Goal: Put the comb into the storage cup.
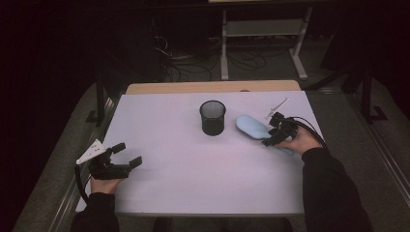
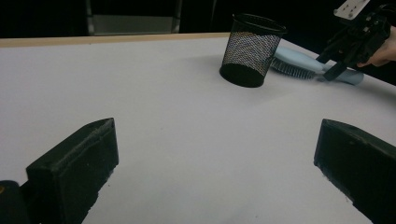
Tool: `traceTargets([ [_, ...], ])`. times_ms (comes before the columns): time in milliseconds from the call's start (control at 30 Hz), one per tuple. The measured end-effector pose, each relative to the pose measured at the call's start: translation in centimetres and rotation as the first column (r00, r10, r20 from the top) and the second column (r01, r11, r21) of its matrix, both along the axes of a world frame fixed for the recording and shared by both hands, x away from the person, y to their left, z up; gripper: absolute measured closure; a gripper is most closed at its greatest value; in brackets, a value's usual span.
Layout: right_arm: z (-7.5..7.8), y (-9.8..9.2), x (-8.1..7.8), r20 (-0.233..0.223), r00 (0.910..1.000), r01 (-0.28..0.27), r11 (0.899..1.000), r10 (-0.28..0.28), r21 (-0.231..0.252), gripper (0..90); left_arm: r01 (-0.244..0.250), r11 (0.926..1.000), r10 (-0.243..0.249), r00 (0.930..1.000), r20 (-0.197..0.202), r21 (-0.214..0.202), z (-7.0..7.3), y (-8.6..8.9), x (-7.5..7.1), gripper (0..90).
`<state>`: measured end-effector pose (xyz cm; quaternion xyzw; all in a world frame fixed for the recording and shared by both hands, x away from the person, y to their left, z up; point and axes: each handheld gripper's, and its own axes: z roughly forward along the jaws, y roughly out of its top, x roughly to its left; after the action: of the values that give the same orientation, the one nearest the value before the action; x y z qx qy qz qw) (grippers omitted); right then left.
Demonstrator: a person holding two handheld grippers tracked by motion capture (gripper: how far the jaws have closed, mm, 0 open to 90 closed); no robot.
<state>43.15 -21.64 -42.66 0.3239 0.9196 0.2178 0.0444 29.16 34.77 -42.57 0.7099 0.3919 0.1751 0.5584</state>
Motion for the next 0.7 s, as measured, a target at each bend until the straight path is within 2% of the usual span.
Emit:
traceTargets([
  [133,-0.08,0.10,-0.05,-0.002,0.9999,-0.011,1.000,0.011,-0.009,56.2,0.000,1.0000,0.000,1.0000,0.000,0.001,-0.01,0.00,0.01,0.0],
  [267,-0.04,0.12,-0.05,0.017,0.9998,-0.013,1.000,0.014,-0.017,64.5,0.000,1.0000,0.000,1.0000,-0.001,0.004,-0.01,-0.02,0.00,0.0],
  [333,-0.05,0.12,-0.05,0.016,0.9997,-0.015,1.000,0.016,-0.025,65.8,0.000,1.0000,0.000,1.0000,-0.002,0.004,-0.03,-0.03,0.01,0.0],
  [700,-0.07,-0.15,-0.14,0.007,1.0000,0.004,1.000,-0.004,-0.003,67.8,0.002,1.0000,-0.002,1.0000,-0.001,0.007,-0.06,-0.03,0.03,0.0],
])
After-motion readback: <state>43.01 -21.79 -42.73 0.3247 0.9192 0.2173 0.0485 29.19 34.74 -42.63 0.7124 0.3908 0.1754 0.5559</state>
